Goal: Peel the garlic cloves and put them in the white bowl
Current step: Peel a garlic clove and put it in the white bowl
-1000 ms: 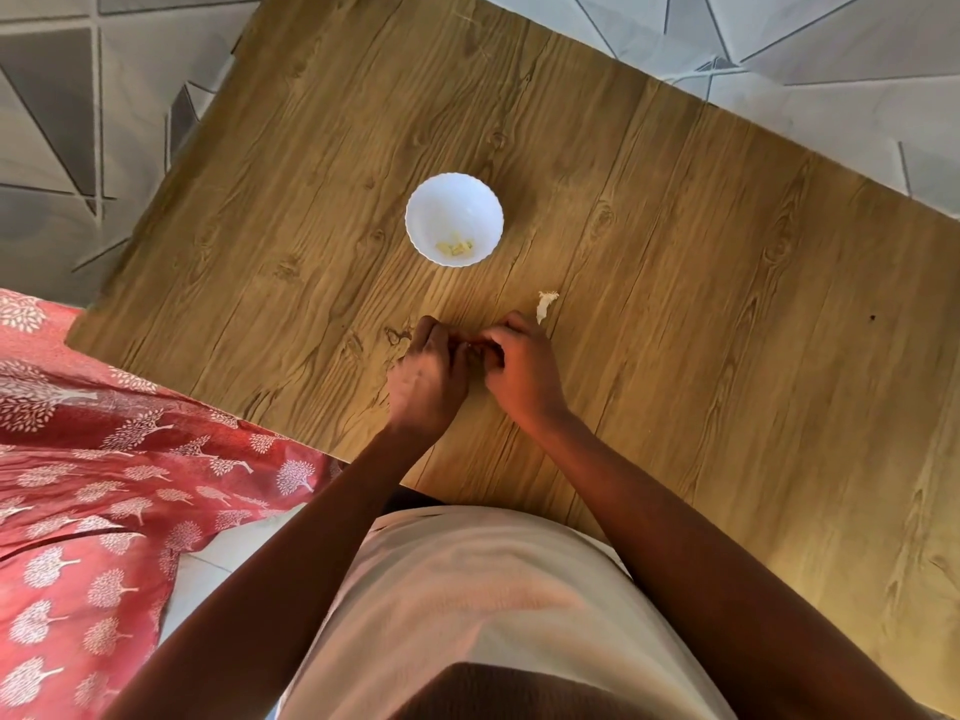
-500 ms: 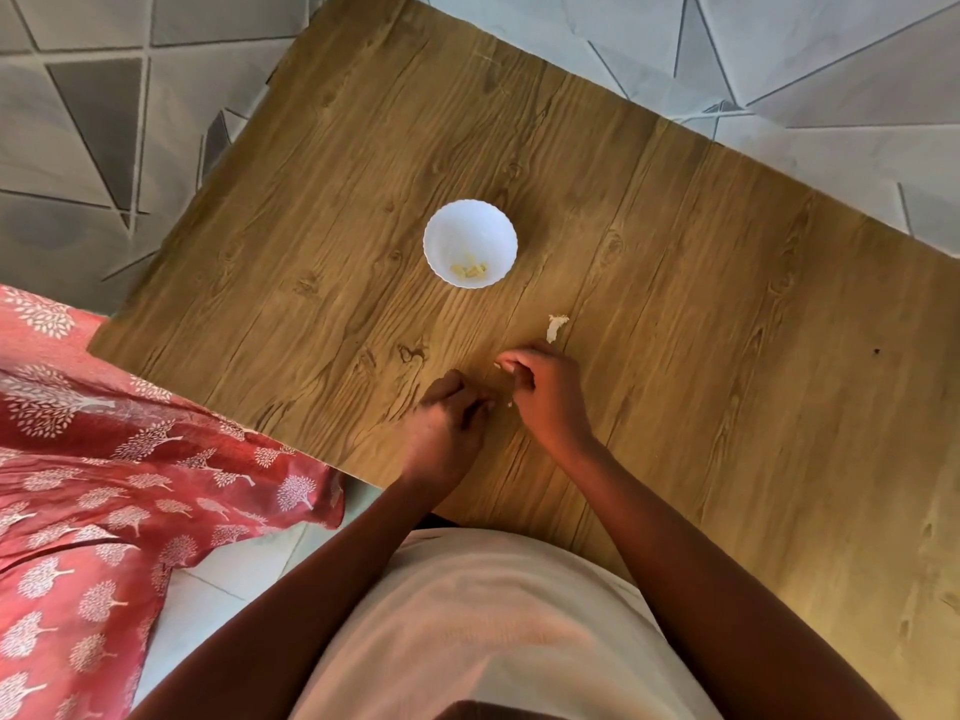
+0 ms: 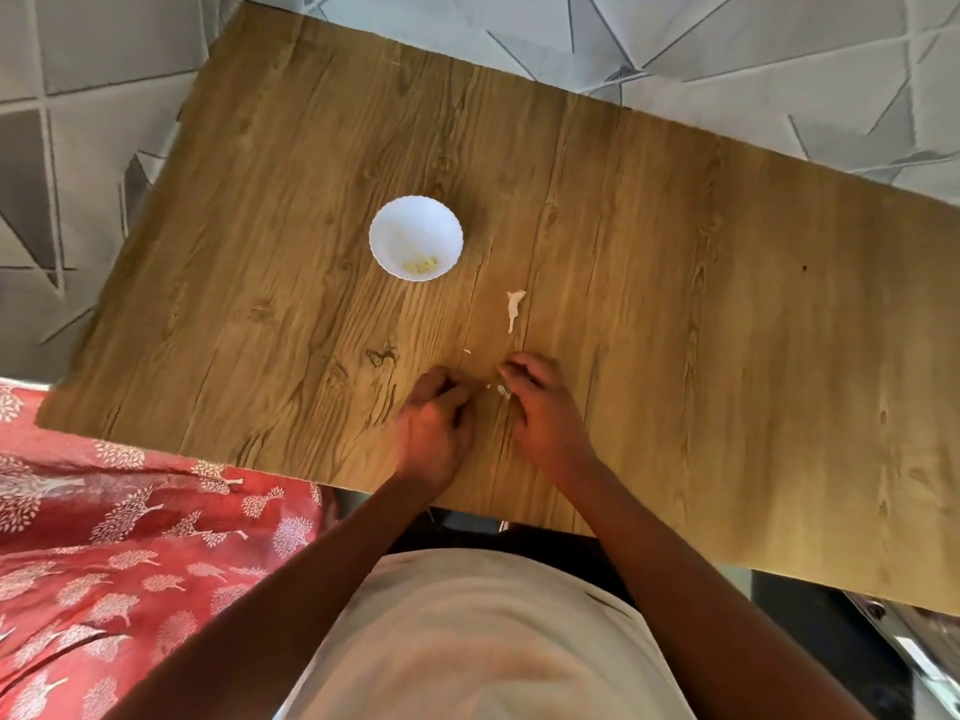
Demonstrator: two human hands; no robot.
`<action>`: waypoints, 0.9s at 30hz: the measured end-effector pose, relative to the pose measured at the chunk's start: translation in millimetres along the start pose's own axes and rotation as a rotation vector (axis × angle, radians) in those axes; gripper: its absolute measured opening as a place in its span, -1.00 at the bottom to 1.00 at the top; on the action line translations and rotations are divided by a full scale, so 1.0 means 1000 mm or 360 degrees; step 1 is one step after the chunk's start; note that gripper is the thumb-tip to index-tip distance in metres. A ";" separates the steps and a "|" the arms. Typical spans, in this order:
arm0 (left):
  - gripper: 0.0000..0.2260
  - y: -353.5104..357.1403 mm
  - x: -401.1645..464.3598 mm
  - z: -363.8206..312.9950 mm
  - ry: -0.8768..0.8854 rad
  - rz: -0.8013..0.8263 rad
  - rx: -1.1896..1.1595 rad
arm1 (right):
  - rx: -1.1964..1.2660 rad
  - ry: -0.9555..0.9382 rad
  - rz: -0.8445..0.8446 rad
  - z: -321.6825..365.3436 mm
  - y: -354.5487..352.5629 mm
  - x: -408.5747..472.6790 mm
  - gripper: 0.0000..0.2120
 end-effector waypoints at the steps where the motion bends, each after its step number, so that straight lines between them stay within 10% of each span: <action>1: -0.70 0.002 -0.002 0.000 0.0083 0.0024 0.0078 | -0.0101 -0.0050 0.0052 0.002 0.001 -0.003 -0.54; 12: -0.58 0.015 -0.047 -0.015 0.0152 -0.0079 0.0586 | -0.0135 -0.0309 0.0203 -0.014 -0.014 -0.009 -0.57; 27: -0.60 0.026 -0.044 -0.025 -0.0263 -0.0221 0.0351 | -0.0180 -0.0493 0.0330 -0.008 -0.011 0.009 -0.55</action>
Point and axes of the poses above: each hand's wrist, its own x-axis towards the middle knuckle, its own y-axis out of the palm, z = x × y, the point moved 3 cm from there along x, towards the middle knuckle, and after that the axes turned 10 degrees about z, right-handed, at the moved point
